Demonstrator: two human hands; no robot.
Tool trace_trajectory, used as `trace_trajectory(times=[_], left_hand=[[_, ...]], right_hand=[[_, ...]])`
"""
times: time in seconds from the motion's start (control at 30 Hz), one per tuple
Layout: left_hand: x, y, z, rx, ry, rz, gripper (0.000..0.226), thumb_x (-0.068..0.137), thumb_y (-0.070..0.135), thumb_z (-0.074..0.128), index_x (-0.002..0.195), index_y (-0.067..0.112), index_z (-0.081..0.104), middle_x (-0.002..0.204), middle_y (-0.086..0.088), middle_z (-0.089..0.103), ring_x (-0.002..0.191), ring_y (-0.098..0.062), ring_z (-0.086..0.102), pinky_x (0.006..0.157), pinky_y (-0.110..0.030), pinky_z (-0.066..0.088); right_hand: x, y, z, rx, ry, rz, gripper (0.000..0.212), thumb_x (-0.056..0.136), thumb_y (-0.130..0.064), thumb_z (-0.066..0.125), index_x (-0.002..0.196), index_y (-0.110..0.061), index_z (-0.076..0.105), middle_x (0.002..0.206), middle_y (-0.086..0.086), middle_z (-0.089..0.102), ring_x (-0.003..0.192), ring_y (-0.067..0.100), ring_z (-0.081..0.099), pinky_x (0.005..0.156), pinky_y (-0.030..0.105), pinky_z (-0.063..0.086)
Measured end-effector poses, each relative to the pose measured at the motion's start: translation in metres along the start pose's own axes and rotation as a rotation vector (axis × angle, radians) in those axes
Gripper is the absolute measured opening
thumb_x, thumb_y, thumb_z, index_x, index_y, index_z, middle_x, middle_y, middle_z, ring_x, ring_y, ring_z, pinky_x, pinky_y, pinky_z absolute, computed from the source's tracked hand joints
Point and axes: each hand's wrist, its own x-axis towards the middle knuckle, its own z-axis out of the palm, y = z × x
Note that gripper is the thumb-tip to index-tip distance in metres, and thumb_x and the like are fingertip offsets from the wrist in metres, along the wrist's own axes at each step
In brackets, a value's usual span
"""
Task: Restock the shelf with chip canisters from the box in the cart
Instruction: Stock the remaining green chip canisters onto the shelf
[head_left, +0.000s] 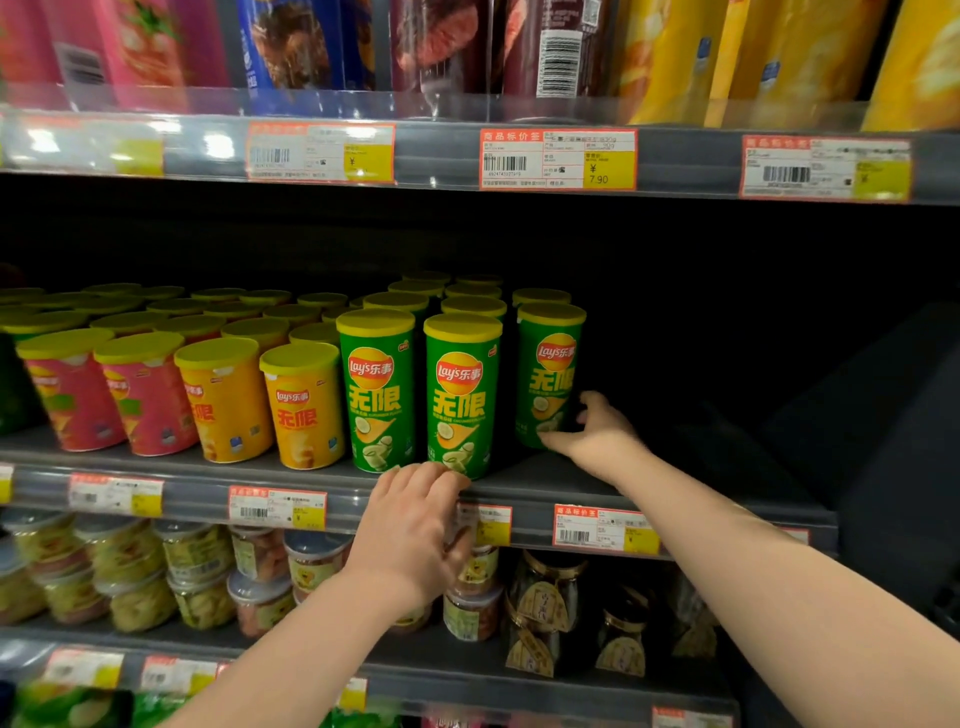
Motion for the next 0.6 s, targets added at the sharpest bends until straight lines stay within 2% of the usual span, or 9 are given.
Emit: trace_trajectory(times=[0.07, 0.13, 0.27, 0.37, 0.43, 0.5, 0.6], left_hand=[[-0.001, 0.005, -0.006, 0.019, -0.037, -0.047, 0.057, 0.071, 0.044, 0.072, 0.121, 0.020, 0.057, 0.115, 0.001, 0.055, 0.110, -0.026, 0.054, 0.100, -0.039, 0.041], [-0.006, 0.008, -0.006, 0.048, -0.028, -0.061, 0.057, 0.059, 0.044, 0.077, 0.108, 0.018, 0.064, 0.106, -0.002, 0.059, 0.099, -0.029, 0.060, 0.088, -0.040, 0.050], [-0.025, 0.014, -0.004, -0.012, 0.039, -0.065, 0.052, 0.065, 0.047, 0.054, 0.105, 0.015, 0.063, 0.107, -0.007, 0.060, 0.104, -0.027, 0.050, 0.083, -0.039, 0.052], [-0.044, 0.018, 0.001, 0.026, -0.052, -0.078, 0.050, 0.065, 0.048, 0.055, 0.101, 0.016, 0.067, 0.104, -0.005, 0.064, 0.095, -0.026, 0.061, 0.077, -0.035, 0.054], [-0.057, 0.020, 0.003, 0.072, -0.166, -0.107, 0.051, 0.075, 0.048, 0.055, 0.115, 0.017, 0.062, 0.117, -0.004, 0.060, 0.104, -0.025, 0.059, 0.087, -0.033, 0.048], [-0.073, 0.016, 0.008, 0.105, -0.276, -0.164, 0.053, 0.088, 0.047, 0.049, 0.133, 0.019, 0.045, 0.136, -0.002, 0.043, 0.123, -0.025, 0.043, 0.102, -0.035, 0.033], [-0.093, 0.011, 0.007, 0.133, -0.395, -0.246, 0.055, 0.091, 0.049, 0.044, 0.136, 0.019, 0.038, 0.137, -0.004, 0.039, 0.125, -0.026, 0.038, 0.105, -0.037, 0.030]], right_hand=[[-0.013, 0.004, -0.005, -0.110, 0.003, -0.078, 0.072, 0.083, -0.034, 0.069, 0.143, -0.017, 0.034, 0.141, 0.008, 0.043, 0.126, 0.025, 0.045, 0.100, 0.032, 0.041], [-0.032, 0.004, -0.010, -0.251, 0.015, -0.210, 0.060, 0.086, -0.036, 0.064, 0.139, -0.020, 0.040, 0.139, 0.006, 0.043, 0.123, 0.024, 0.047, 0.097, 0.030, 0.040], [-0.071, -0.002, -0.012, -0.461, -0.024, -0.477, 0.047, 0.092, -0.037, 0.053, 0.137, -0.025, 0.043, 0.139, -0.002, 0.043, 0.126, 0.022, 0.043, 0.102, 0.034, 0.038], [-0.093, -0.005, 0.000, -0.504, -0.086, -0.633, 0.042, 0.094, -0.037, 0.048, 0.134, -0.026, 0.045, 0.133, -0.005, 0.047, 0.124, 0.019, 0.042, 0.102, 0.033, 0.035], [-0.106, -0.004, 0.013, -0.498, -0.158, -0.696, 0.040, 0.094, -0.038, 0.046, 0.133, -0.027, 0.046, 0.132, -0.006, 0.048, 0.124, 0.019, 0.042, 0.101, 0.034, 0.035], [-0.115, -0.001, 0.032, -0.487, -0.240, -0.732, 0.038, 0.094, -0.039, 0.045, 0.130, -0.028, 0.048, 0.132, -0.006, 0.048, 0.124, 0.019, 0.042, 0.101, 0.033, 0.036], [-0.123, 0.005, 0.060, -0.514, -0.356, -0.755, 0.033, 0.093, -0.039, 0.045, 0.124, -0.027, 0.051, 0.125, -0.005, 0.051, 0.120, 0.021, 0.045, 0.096, 0.033, 0.038]])
